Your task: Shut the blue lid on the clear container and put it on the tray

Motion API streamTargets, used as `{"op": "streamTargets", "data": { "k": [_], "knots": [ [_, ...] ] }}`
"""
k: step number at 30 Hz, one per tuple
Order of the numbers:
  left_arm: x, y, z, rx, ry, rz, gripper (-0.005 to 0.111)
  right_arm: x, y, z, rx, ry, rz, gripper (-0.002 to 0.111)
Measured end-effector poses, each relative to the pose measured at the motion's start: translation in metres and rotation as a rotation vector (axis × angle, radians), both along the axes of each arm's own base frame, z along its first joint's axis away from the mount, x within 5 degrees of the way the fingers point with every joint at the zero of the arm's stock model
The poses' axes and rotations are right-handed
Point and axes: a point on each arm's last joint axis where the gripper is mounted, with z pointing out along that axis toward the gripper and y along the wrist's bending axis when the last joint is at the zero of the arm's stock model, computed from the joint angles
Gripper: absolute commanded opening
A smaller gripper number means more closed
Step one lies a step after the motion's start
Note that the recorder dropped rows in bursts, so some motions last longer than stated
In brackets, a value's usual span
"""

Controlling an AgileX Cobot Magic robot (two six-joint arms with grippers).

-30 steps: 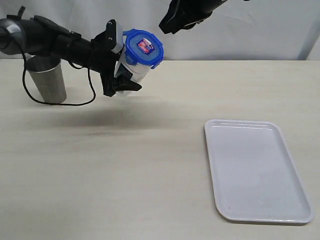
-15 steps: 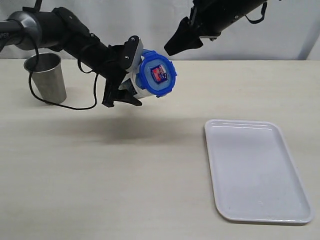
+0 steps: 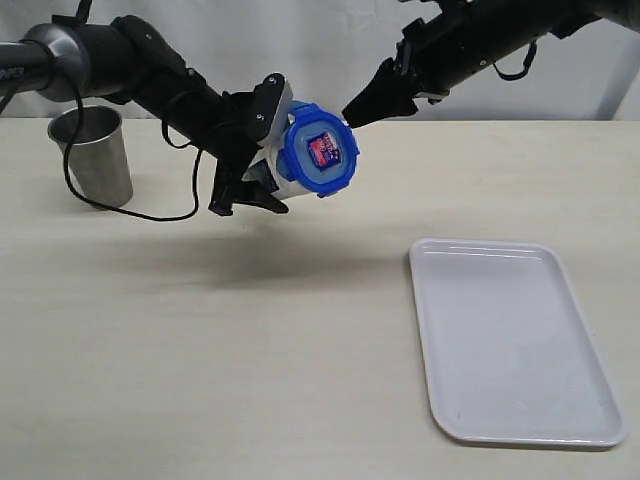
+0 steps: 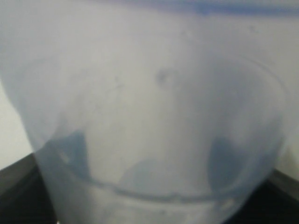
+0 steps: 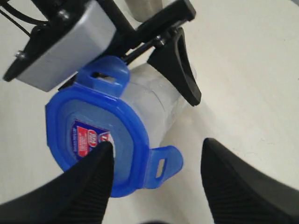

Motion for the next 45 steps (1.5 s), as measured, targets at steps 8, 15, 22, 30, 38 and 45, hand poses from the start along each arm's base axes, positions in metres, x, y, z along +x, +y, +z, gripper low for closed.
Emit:
{"op": "streamTargets", "data": {
  "k": [8,15,22,30,38,45],
  "knots": [
    [0.0,0.0,0.0,0.004,-0.003,0.001,0.0,0.009,0.002,-0.028,0.039,0.09,-0.024,0.042],
    [0.001,0.002,-0.001,0.013,-0.008,0.002,0.0,0.004,0.019,-0.029,0.039,0.103,0.004,0.048],
    [0.0,0.005,-0.004,0.025,0.005,-0.007,0.0,-0.003,0.03,-0.042,0.009,0.13,0.028,0.051],
    [0.003,0.007,-0.004,-0.015,0.006,0.03,0.0,-0.005,0.03,-0.045,0.018,0.116,0.032,0.038],
    [0.004,0.009,-0.003,-0.017,0.007,0.037,0.0,-0.004,0.031,-0.045,0.055,0.086,0.058,0.035],
    [0.003,0.011,-0.004,-0.005,0.012,0.025,0.0,-0.006,0.04,-0.047,0.033,0.057,0.087,0.024]
  ]
}}
